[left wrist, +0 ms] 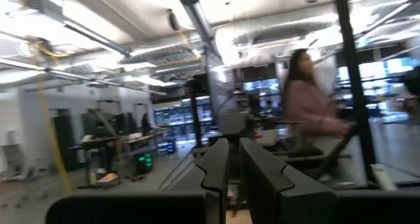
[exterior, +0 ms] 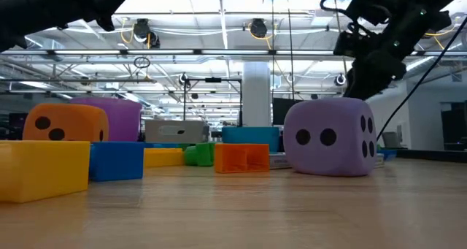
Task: Pick & Place Toys
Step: Put the green game piece into the gray bin
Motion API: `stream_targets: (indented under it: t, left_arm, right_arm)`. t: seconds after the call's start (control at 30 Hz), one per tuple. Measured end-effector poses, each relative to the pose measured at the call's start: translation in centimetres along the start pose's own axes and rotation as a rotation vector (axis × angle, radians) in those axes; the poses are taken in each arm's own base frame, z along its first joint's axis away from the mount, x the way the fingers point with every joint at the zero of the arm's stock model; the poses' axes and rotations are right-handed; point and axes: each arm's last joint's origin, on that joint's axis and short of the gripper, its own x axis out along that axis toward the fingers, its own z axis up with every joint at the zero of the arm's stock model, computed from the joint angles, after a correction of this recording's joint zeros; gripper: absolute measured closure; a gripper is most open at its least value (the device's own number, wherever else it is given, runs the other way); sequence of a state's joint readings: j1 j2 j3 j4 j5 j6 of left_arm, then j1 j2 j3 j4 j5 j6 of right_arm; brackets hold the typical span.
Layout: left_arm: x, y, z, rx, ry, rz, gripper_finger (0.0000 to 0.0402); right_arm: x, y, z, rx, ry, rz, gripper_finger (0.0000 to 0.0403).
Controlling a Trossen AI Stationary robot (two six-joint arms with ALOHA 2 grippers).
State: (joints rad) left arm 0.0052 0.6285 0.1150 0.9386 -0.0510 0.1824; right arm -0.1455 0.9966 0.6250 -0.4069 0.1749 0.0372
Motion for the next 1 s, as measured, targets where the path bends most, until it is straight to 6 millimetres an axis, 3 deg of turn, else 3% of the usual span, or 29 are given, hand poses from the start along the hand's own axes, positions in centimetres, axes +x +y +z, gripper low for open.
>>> stream_targets:
  t: [0.3,0.73,1.0]
  left_arm:
    - [0.0,1.1,-0.8,-0.015,0.079,0.088,0.0355]
    - [-0.2,2.4,-1.7,-0.068,0.146,0.054,0.0352]
    - [-0.4,3.0,-2.0,-0.084,0.175,0.072,0.0265]
  right_arm:
    - [0.4,-0.2,-1.0,0.039,0.122,0.076,0.0150]
    - [3.0,0.0,-2.0,-0.077,0.286,0.077,0.0162]
    - [3.6,0.1,-2.3,-0.129,0.333,0.085,0.0165]
